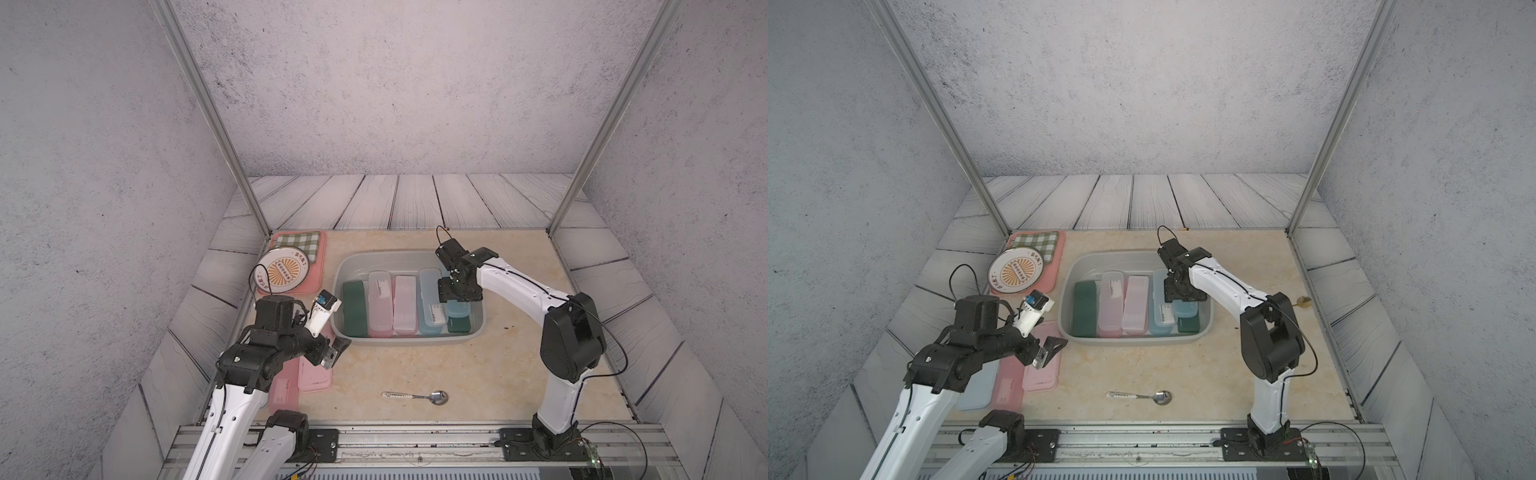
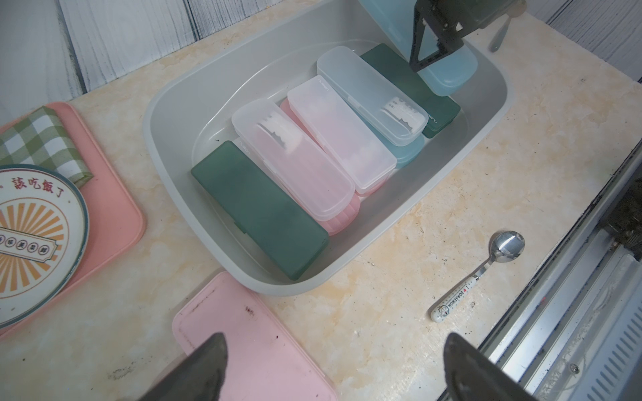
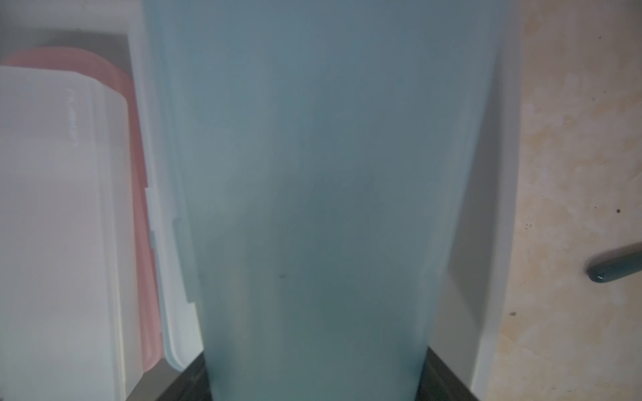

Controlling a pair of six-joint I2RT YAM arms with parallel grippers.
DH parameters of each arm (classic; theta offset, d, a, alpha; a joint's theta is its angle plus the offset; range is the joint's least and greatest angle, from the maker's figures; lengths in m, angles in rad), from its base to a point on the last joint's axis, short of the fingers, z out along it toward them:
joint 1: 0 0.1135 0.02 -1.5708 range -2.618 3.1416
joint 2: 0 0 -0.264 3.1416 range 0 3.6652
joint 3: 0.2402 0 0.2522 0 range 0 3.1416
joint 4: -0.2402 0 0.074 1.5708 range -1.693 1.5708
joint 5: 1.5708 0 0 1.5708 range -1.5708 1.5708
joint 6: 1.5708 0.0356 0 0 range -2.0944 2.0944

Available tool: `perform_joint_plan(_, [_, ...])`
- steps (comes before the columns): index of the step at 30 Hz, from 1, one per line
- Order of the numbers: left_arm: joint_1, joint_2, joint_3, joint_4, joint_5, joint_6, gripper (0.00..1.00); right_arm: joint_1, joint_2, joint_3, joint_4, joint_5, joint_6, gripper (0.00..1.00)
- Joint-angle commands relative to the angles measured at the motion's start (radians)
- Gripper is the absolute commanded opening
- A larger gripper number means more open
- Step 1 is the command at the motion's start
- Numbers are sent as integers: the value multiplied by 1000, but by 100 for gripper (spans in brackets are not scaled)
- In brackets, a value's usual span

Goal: Put the pencil case into the storage box
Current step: Place the pencil case at the storage box.

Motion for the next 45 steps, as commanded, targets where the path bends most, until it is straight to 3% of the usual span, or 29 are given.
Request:
perform_joint_plan(1, [8, -6, -4, 4, -1, -1, 97, -2, 76, 57, -51, 62, -23, 64])
perform_joint_plan(12, [8, -7, -5, 4, -8, -1, 98, -6, 165, 91, -67, 120, -8, 69])
perform_joint_plan(17, [7, -7, -6, 4, -10, -2, 98, -7, 177, 89, -80, 130, -5, 78])
perform_joint_plan(31, [21, -5, -4, 6, -4, -10, 98, -4, 66, 59, -62, 89, -20, 87])
perform_joint_plan(36, [27, -2, -5, 12, -22, -20, 98, -3, -112, -21, 72, -86, -37, 86])
perform_joint_plan(41, [28, -2, -12, 25, -49, -33, 97, -4, -392, -289, 376, -378, -58, 87])
perform_joint_plan(45, [32, 5, -8, 41, -136, -57, 97, 7, -597, -517, 618, -521, -68, 87])
